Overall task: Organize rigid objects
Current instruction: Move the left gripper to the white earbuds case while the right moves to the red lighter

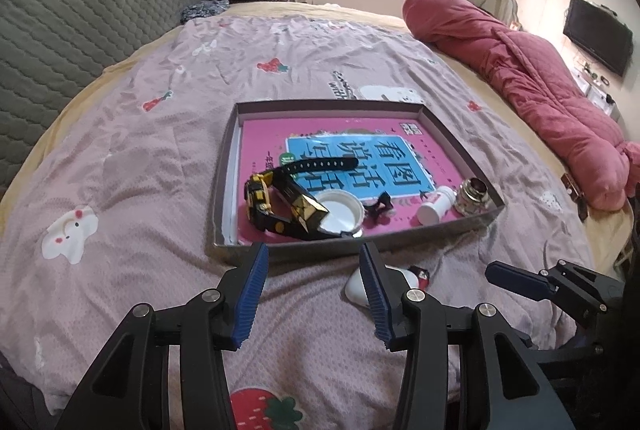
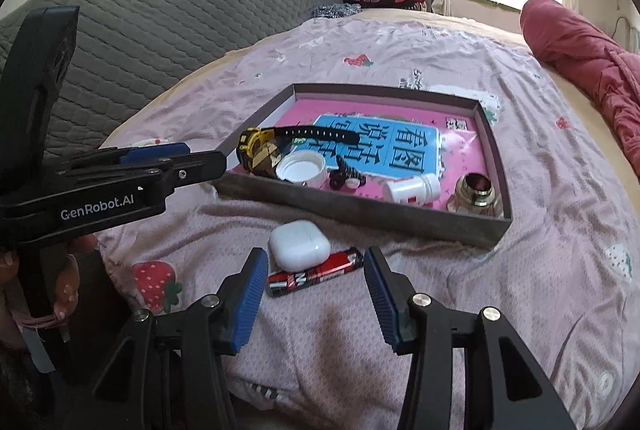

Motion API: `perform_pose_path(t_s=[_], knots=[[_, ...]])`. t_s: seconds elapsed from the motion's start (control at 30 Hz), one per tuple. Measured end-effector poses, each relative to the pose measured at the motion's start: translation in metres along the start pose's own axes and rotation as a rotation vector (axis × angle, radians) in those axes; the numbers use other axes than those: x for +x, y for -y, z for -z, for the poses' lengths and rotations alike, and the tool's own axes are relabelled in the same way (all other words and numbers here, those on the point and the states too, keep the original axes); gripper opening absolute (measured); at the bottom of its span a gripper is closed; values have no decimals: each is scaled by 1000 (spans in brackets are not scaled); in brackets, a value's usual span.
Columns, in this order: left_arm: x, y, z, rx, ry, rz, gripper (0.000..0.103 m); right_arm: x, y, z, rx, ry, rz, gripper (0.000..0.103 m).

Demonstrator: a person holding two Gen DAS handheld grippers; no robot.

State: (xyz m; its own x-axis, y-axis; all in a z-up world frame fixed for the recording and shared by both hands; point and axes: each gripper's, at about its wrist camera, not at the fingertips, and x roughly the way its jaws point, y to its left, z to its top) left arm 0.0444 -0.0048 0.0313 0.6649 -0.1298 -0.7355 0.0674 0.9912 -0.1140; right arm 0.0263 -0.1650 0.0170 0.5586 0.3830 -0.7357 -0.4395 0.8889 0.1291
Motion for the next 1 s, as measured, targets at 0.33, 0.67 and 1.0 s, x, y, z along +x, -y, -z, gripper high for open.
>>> perform_pose_path(t_s=[0.33, 0.67, 1.0], knots=[[7, 8, 8, 27, -40, 2, 49, 14, -17, 13, -4, -66, 9, 50], [23, 14, 15, 41, -80, 25, 49, 38, -20, 22, 54, -120, 42, 50], [39, 16, 15, 18, -113, 69, 49, 43, -16, 22, 100, -118, 35, 50]])
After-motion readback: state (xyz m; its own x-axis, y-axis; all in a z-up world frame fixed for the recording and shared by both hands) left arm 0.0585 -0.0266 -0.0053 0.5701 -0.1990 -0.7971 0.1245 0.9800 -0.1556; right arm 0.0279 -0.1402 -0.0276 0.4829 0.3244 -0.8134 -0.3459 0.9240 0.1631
